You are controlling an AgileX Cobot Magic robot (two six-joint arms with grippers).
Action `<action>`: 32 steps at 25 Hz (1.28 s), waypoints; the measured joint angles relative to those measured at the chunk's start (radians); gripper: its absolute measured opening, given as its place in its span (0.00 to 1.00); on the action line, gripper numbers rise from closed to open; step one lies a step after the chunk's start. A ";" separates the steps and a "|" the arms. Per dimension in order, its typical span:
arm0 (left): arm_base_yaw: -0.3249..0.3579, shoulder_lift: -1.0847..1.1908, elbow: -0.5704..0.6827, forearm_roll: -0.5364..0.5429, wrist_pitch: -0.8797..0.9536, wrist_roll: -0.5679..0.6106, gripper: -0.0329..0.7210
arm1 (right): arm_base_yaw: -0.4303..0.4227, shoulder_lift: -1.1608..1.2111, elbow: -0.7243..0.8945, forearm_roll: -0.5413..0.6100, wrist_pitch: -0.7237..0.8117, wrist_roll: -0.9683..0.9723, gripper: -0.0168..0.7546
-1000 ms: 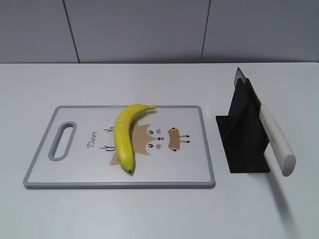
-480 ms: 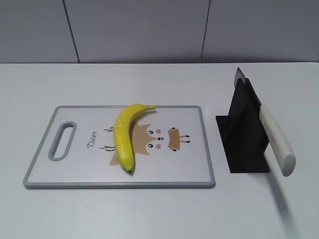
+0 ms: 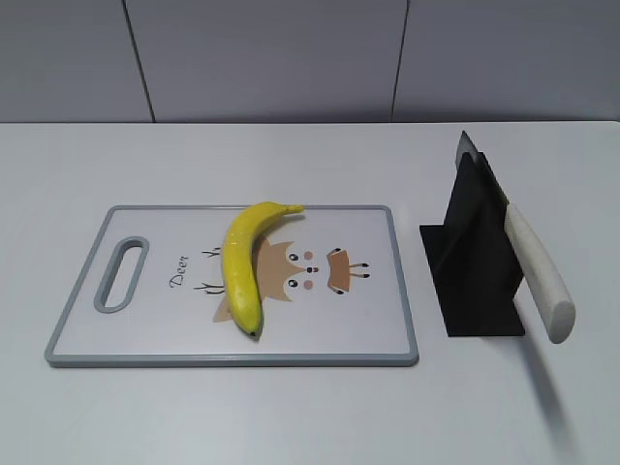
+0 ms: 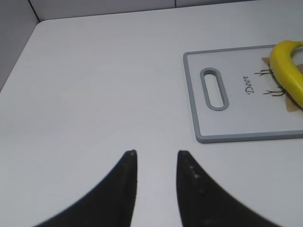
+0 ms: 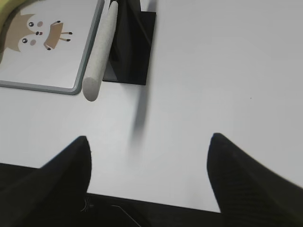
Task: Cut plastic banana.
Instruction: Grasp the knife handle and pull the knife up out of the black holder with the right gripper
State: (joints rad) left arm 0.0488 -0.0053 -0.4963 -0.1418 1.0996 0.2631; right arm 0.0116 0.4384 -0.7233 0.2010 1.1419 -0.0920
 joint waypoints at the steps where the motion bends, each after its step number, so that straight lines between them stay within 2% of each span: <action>1: 0.000 0.000 0.000 0.000 0.000 0.000 0.53 | 0.000 0.023 -0.011 -0.001 0.003 -0.002 0.79; 4: 0.000 0.000 0.000 0.000 0.000 0.000 0.79 | 0.000 0.083 -0.044 -0.003 0.016 -0.008 0.79; 7: 0.000 0.000 0.000 0.000 0.000 0.000 0.90 | 0.019 0.144 -0.077 -0.004 0.021 -0.010 0.79; 18: 0.000 0.000 0.000 0.000 0.000 0.000 0.88 | 0.100 0.500 -0.220 0.055 0.071 -0.012 0.78; 24: 0.000 0.000 0.000 0.000 0.000 0.000 0.87 | 0.194 0.709 -0.304 0.060 0.069 0.013 0.78; 32: 0.000 0.000 0.000 0.000 0.000 0.000 0.85 | 0.337 0.955 -0.355 -0.032 0.048 0.189 0.78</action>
State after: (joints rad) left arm 0.0488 -0.0053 -0.4963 -0.1418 1.0996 0.2631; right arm 0.3489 1.3938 -1.0780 0.1691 1.1900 0.0968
